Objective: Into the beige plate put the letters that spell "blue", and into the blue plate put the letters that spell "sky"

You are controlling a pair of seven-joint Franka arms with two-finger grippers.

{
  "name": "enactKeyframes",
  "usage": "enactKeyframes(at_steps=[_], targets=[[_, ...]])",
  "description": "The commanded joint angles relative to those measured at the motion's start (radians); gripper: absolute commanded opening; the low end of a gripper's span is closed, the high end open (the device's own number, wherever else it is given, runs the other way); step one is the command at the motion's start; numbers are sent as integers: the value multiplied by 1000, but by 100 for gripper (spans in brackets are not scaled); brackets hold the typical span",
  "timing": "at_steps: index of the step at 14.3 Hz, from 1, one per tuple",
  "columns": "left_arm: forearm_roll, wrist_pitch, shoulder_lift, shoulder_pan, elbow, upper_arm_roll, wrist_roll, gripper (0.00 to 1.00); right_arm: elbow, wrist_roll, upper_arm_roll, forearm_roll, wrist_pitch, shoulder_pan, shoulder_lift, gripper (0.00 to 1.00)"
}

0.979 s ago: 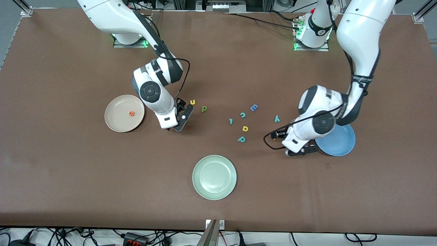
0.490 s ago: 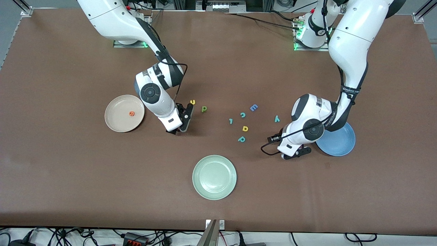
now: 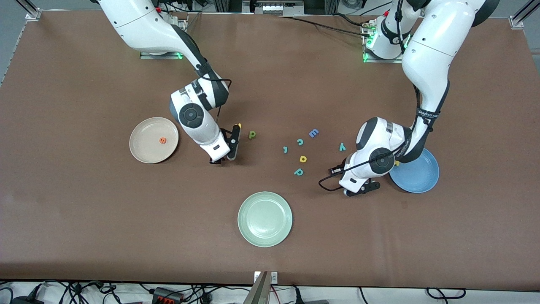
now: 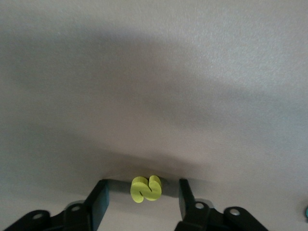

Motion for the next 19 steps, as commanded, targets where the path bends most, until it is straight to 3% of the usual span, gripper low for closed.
enactKeyframes(at_steps=[1, 4, 5, 7, 13, 16, 19], targets=[[3, 4, -2, -9, -6, 2, -11, 52, 12, -8, -5, -33, 10, 7, 9, 52], [8, 4, -4, -12, -6, 2, -11, 33, 13, -9, -5, -33, 14, 13, 13, 40], [15, 4, -4, -12, -6, 3, -10, 31, 13, -9, -5, -41, 18, 12, 13, 33], [17, -5, -10, -10, -6, 3, -10, 18, 12, -9, -5, -45, 18, 13, 17, 32], [20, -209, -121, 10, 21, 18, 19, 18, 12, -4, -5, -45, 18, 13, 27, 7], [57, -295, -148, 62, 41, 34, 142, 18, 15, 10, -5, -39, 15, 1, 20, 2], [133, -377, -163, 120, 47, 34, 248, 16, 9, 37, -50, -44, 1, -15, -14, 2]])
